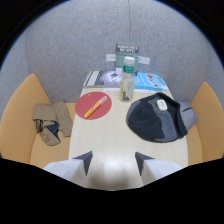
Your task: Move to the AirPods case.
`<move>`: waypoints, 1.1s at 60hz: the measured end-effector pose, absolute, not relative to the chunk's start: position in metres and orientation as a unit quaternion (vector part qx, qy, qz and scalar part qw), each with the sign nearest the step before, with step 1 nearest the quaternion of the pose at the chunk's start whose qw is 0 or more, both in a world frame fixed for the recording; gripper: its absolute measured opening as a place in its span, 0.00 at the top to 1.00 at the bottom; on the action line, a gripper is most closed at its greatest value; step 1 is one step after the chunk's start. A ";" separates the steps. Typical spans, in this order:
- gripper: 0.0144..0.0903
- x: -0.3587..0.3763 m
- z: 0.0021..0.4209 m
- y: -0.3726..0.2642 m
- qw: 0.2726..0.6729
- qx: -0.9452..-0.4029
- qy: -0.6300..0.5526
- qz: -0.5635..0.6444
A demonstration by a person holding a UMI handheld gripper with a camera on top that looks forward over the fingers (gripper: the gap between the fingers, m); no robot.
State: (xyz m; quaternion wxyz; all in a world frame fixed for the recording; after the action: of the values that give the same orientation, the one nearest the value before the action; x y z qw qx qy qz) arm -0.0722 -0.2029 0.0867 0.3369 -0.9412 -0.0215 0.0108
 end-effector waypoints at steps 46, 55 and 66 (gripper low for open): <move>0.04 0.076 0.072 -0.158 0.322 -0.946 0.011 -0.037; 0.04 0.090 0.062 -0.120 0.323 -0.946 0.002 -0.030; 0.05 0.104 0.049 -0.073 0.325 -0.945 -0.005 -0.022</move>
State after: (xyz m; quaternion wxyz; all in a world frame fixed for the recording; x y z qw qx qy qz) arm 0.1044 -0.0732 0.0486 0.3253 -0.9453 -0.0049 -0.0224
